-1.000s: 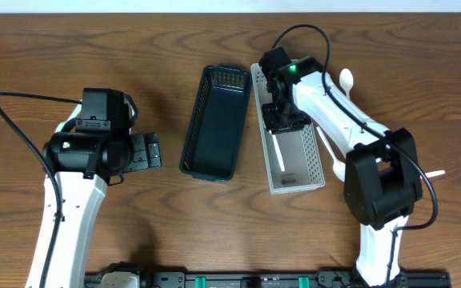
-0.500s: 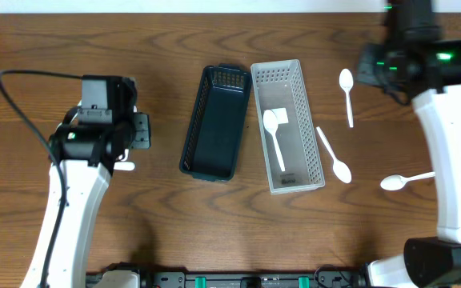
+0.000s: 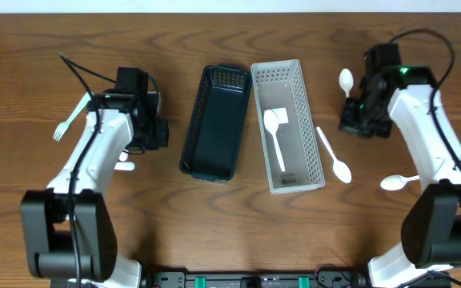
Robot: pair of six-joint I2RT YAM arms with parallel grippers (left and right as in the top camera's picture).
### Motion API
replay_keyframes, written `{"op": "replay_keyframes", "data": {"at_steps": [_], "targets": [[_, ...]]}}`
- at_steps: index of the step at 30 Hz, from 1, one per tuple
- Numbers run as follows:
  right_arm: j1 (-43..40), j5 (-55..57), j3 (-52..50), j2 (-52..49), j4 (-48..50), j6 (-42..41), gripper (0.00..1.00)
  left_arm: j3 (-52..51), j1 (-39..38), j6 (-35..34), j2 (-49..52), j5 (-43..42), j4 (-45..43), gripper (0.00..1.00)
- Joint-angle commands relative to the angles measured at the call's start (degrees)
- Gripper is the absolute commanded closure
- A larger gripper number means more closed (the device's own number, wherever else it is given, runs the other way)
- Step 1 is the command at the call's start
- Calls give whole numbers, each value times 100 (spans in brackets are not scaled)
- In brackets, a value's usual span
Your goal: Pack container
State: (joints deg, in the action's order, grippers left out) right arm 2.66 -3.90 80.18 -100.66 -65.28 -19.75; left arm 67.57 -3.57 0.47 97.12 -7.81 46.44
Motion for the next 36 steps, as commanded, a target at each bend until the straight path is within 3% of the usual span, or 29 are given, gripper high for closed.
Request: {"op": "replay_keyframes", "data": {"at_steps": [1,17,26,34,36], "targets": [[164,-629,-483,57,146,229,99,103,-76,61,114,-533,61,94],[612,-2116,-920,57,750,1110,98,103,-1152,59,129,-658,518,94],[610,-2192,-920,57,890,1106,96,103,-1375,85,129,-634,763,94],[293,-153,-831,63,1158,516,94,103,-1126,103,2,483,752,94],[136,142,-680,74,1182,501,92,105,-962,101,-146,647,743,90]]}}
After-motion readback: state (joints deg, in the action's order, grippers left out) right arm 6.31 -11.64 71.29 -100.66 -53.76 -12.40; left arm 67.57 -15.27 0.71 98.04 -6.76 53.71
